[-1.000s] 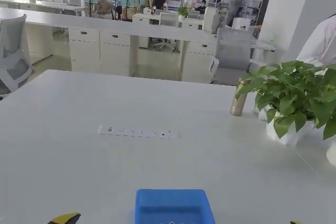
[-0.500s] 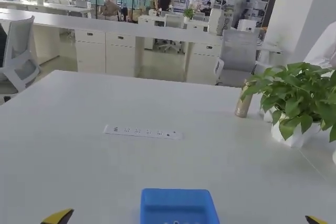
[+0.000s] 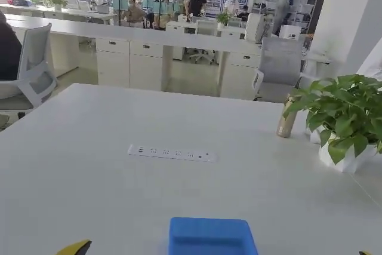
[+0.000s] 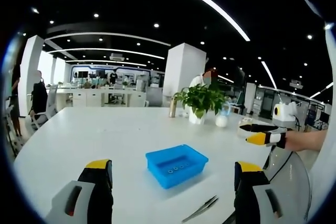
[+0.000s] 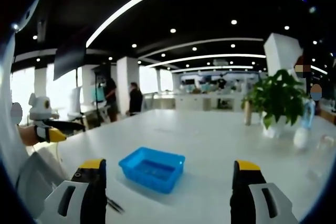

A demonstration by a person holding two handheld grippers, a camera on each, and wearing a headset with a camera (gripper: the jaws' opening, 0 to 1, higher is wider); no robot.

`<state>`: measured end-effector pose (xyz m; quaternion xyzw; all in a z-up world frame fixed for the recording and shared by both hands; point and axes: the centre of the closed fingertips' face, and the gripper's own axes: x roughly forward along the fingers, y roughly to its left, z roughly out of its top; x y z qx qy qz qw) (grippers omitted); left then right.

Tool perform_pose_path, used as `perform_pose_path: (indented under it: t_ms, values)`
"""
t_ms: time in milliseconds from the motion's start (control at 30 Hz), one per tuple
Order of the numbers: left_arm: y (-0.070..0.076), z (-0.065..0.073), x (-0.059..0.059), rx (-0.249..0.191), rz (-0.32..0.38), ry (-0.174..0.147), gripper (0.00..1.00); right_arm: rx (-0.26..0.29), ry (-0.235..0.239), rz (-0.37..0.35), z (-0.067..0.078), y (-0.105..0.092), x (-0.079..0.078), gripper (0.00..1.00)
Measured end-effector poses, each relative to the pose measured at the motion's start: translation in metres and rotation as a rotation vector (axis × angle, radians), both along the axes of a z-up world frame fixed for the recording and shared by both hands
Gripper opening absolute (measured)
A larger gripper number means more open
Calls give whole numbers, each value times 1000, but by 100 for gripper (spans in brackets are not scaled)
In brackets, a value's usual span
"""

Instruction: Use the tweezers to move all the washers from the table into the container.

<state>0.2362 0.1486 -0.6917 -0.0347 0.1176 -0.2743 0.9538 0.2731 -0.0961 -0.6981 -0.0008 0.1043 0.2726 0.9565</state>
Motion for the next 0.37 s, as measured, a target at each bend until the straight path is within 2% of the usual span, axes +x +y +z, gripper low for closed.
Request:
perform_pose_path:
  t_ms: [67,200,367]
  values:
    - [1,-2,-1,1,5,13,99,-2,3,5,-1,1,1,99]
    - [2,-3,-4,6,13,16,99,-3,8,22,0,6,5,99]
    - [5,-2,-6,-15,23,20,97,-22,11,46,0,11,6,99]
